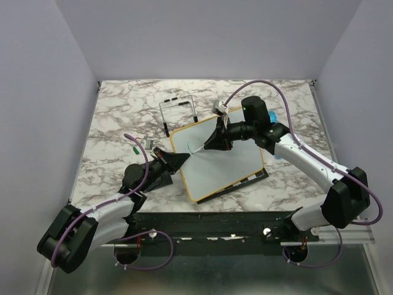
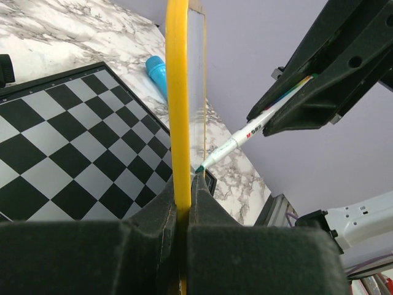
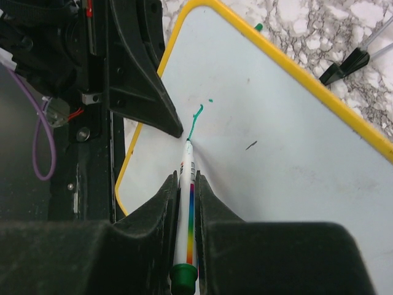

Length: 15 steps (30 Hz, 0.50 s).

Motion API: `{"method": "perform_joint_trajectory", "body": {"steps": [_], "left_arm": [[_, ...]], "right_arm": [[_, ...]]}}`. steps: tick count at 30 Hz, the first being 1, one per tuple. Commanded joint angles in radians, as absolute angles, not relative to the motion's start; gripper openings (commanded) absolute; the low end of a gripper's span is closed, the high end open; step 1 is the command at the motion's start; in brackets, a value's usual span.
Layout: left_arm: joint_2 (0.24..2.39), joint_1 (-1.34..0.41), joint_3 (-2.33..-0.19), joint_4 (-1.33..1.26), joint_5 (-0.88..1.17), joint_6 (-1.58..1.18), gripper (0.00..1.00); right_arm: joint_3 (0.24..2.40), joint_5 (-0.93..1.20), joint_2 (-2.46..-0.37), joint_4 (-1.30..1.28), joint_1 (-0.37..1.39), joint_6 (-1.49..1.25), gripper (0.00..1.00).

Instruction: Write a sentence on the whiteboard

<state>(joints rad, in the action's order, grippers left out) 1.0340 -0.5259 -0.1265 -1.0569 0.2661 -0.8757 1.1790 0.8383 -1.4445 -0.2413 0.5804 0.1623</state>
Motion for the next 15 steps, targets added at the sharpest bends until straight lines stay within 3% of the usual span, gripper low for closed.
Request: {"method": "perform_joint_trajectory", "body": {"steps": [1,15], "left_arm": [[1.034,-0.529,-0.104,-1.031,0.287,-0.755,0.0],[1.048,-0.529,-0.101,-1.043,0.29,-0.756,0.0]], "right_arm": [[1.131,0.815,-1.422,-0.275,0.574,0.202,0.01],[1.241,0.853,-1.425,-0.284,0.565,0.173,0.01]]}}
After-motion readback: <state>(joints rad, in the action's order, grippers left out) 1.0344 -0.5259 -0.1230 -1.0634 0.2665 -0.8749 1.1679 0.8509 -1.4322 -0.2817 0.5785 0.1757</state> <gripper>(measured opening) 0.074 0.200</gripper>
